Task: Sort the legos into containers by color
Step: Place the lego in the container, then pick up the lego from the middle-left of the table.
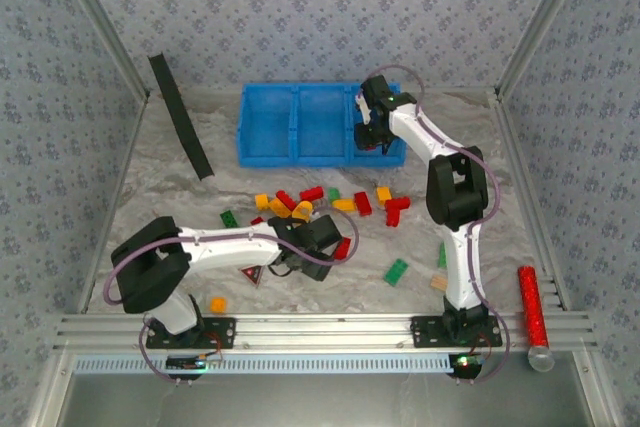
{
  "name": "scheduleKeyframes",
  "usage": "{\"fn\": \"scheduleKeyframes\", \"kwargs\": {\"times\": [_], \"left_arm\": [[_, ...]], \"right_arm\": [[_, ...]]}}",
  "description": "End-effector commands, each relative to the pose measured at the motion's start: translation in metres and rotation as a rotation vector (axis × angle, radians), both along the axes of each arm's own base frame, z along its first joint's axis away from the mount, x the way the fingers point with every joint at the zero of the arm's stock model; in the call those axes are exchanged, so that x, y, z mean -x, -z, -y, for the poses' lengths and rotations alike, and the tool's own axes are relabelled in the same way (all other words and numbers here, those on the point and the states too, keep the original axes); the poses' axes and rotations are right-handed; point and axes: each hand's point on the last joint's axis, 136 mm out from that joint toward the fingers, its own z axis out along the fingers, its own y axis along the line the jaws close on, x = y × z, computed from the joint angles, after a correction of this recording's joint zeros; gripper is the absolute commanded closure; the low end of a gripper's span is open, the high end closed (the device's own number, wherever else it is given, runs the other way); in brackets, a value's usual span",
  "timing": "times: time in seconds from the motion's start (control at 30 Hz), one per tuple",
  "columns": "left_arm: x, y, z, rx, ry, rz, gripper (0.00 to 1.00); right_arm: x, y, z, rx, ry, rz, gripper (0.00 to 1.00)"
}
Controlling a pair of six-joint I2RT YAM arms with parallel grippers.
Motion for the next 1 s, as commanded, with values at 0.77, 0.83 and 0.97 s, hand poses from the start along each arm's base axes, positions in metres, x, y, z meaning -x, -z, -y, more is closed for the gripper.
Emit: {"fn": "scheduleKeyframes", "kwargs": {"times": [0.77, 0.83, 0.97], "left_arm": [[0.008, 0.020, 0.026, 0.008, 0.064, -0.067, 0.75], [0.006, 0.010, 0.029, 0.011, 0.078, -0.058, 0.78], [-0.003, -0.024, 0.036, 0.023, 0.118, -0.020, 0.81]], "right_arm": [[0.094, -0.040, 0.027, -0.027, 0.043, -0.007, 0.47], [0.113, -0.037, 0.034, -0.021, 0.057, -0.023, 0.45], [0.152, -0.032, 0.049, -0.033, 0.121, -0.051, 0.42]]}}
